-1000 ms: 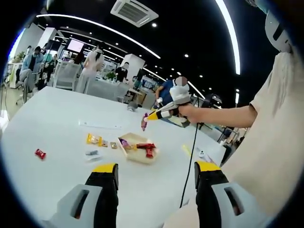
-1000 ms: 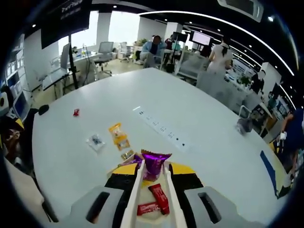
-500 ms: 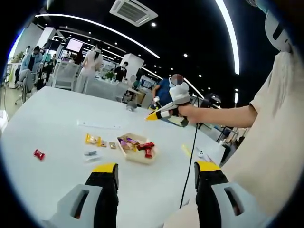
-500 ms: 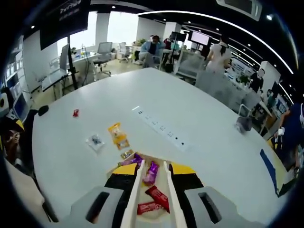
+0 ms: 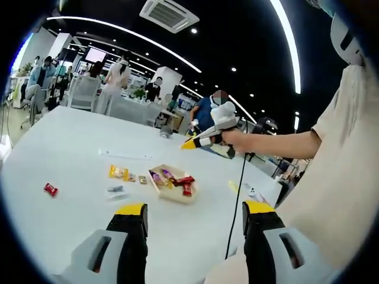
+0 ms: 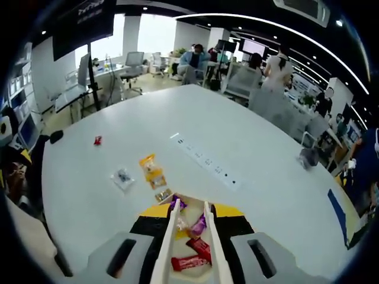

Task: Place the target food into the container with the food tongs after gripping and lifting it, then release it inside without dropping or visibly crushing the food.

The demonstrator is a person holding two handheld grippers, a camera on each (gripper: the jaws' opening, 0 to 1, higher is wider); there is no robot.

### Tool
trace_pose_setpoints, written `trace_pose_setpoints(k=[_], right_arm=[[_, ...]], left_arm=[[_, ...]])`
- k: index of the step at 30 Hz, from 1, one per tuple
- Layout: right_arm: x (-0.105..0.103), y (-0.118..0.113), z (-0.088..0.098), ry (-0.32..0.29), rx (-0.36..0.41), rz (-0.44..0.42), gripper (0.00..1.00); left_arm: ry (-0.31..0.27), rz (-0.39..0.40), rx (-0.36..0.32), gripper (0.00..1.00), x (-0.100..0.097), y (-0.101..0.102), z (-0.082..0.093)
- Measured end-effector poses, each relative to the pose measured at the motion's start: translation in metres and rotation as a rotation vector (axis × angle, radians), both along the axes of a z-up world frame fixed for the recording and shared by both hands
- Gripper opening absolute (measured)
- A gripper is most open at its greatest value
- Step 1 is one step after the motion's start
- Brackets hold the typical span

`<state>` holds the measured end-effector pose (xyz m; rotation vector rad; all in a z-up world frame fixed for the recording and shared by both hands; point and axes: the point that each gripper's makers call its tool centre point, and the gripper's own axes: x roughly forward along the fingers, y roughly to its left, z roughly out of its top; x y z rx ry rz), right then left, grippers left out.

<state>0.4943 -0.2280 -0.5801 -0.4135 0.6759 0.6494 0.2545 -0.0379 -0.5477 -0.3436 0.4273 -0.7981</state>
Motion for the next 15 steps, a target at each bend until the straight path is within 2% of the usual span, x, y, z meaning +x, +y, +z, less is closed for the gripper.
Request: trace_pose_setpoints(k=[15], right_arm=[[0.002,0.031,-0.008,0.015,-0.002,0.071,0.26]], left_arm=[[0.009,0.026,-0.006,0.65,0.002,0.006,-0.003]])
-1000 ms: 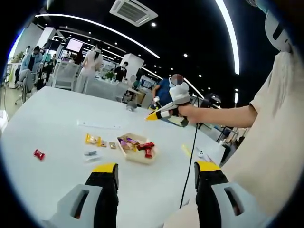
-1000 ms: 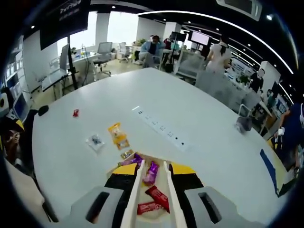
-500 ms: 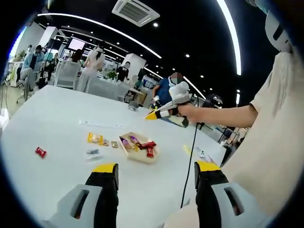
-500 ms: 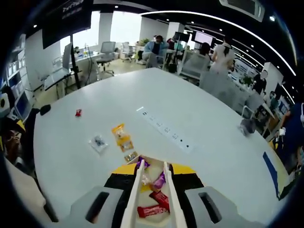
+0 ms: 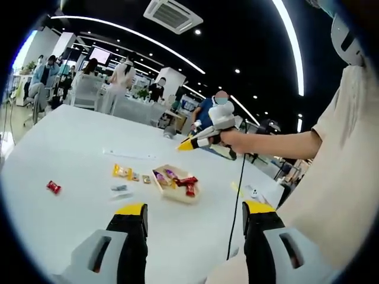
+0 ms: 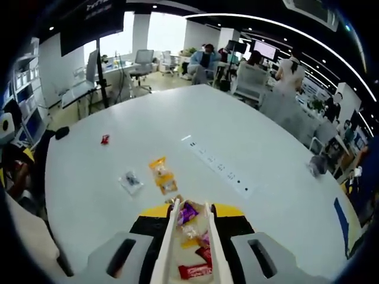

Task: Place the target food into the container with the food tongs after gripping and lifting it, then release it inside without dropping or visibly crushing the food.

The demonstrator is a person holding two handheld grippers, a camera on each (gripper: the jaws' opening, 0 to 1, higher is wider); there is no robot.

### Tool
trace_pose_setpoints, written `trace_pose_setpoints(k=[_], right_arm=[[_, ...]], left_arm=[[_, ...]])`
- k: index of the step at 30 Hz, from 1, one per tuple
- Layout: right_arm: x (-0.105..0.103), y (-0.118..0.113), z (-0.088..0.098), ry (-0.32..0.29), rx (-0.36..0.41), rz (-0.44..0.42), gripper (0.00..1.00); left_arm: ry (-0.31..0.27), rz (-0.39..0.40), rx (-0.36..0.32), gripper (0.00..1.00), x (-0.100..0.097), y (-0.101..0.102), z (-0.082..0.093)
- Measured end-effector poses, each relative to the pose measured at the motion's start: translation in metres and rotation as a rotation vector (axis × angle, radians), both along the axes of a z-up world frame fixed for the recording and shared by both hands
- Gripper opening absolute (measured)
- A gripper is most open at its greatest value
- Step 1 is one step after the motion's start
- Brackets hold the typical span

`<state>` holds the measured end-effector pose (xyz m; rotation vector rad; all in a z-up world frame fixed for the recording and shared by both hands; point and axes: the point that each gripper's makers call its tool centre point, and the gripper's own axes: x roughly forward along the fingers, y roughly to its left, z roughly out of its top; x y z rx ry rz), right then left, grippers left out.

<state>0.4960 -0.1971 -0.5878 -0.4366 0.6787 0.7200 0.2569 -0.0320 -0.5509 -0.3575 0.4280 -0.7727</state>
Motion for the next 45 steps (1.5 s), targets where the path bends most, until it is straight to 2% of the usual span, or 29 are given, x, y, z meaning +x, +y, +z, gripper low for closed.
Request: trace_pose_setpoints(k=[45], right_arm=[[-0.008,0.076,-0.028,0.056,-0.032,0.191,0.27]], left_arm=[[0.02,0.055,-0.012,0.65,0.01,0.018,-0.006]])
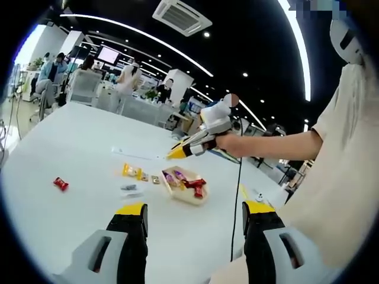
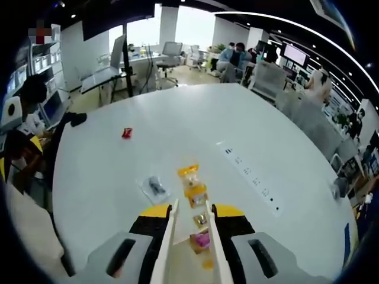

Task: Place the target food into the container with the food tongs after gripping and lifting it, then release it inside without dropping or visibly crushing the food.

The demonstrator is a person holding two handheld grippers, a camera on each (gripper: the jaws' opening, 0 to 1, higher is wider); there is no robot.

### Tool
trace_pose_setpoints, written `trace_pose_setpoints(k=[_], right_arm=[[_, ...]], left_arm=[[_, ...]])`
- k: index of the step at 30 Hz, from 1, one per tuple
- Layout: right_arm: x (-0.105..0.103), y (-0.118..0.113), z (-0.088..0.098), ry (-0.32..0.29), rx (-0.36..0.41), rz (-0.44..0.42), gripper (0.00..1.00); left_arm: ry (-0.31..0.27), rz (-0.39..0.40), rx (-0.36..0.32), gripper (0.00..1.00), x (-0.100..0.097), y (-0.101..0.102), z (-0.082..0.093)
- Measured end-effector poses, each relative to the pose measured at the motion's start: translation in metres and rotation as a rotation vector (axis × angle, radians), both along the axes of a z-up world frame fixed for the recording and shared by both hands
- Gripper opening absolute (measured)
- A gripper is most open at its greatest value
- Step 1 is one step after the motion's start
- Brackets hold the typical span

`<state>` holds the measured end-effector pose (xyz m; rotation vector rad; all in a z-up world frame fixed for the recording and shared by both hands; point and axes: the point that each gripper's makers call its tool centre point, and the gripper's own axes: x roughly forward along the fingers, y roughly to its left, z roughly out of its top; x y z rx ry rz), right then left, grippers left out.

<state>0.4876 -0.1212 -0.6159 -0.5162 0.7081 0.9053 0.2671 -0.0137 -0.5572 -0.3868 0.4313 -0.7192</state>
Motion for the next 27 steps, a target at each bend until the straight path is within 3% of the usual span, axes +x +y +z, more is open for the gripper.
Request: trace_pose_setpoints(k=[27], right_arm=[[-0.007,0.043,-0.029,0.038,-0.042,0.12,0.27]], left_arm=[[0.027,0.05,-0.014,0.65,0.001,0.016,-0.011]])
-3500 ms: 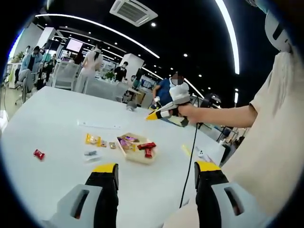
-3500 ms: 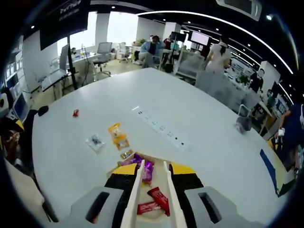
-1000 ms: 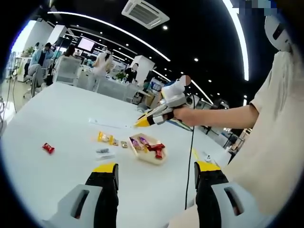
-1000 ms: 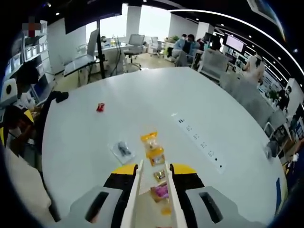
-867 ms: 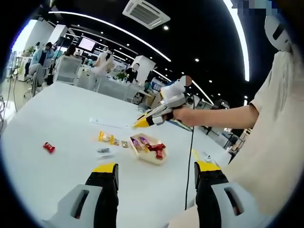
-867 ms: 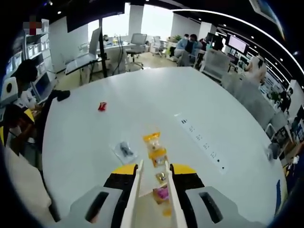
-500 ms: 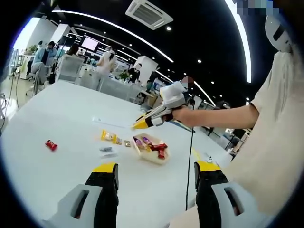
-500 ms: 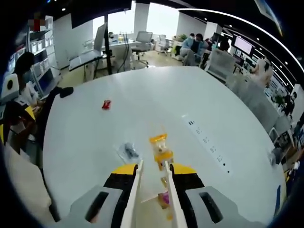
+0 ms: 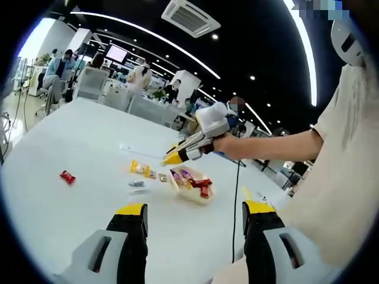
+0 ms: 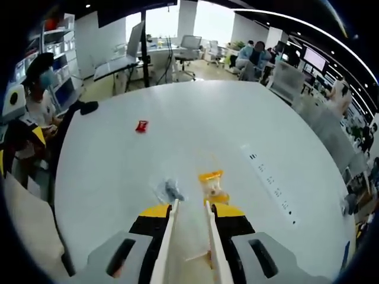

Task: Place the target food into the container with the food tongs after gripping and lifting it, then release it inside without dropping or visibly crushing the food.

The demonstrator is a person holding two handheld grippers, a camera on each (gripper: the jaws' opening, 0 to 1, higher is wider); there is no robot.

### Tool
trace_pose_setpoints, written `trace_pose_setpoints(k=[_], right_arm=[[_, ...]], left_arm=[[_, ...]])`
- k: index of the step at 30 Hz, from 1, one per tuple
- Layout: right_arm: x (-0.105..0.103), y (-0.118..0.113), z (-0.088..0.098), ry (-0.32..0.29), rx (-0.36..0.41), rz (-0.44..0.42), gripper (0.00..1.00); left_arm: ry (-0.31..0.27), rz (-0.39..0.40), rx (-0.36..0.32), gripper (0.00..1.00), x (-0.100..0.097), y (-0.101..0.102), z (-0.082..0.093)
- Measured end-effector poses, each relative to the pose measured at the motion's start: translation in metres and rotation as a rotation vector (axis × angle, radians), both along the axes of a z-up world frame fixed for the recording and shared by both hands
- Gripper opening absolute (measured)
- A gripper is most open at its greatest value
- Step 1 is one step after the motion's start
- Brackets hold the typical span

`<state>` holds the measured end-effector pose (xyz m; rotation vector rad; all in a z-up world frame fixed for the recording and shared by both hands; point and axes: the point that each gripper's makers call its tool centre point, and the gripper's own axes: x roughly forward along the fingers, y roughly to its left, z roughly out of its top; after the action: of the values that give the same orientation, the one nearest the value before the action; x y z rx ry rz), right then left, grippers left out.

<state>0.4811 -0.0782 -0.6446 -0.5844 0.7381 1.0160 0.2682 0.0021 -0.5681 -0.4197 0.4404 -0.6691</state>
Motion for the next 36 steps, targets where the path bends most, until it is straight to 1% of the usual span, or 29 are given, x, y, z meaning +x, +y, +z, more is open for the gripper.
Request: trace_pose_setpoints(k=[10,18,24,36], right_arm=[[-0.007,0.012,-0.009,0.02,-0.015,0.034,0.27],[-0.013,0.021,-0.021,0.043,-0.039,0.071,0.27],[-0.013,0.029,-0.027,0.049,-0.052,0.099,0.27],[-0.014,0.036,-0.043,0.065,-0.084,0.151,0.27]], left_arm=[[0.012,0.013,-0.003,0.65,0.001,0.005,-0.004],[0.018,0.032,-0.006,0.65,0.002,0.012,-0.007],[0.027,0.046,-0.012,0.65,0.002,0.015,-0.009],[0.041,0.069,-0.012,0.66,0.001,0.023,-0.012]])
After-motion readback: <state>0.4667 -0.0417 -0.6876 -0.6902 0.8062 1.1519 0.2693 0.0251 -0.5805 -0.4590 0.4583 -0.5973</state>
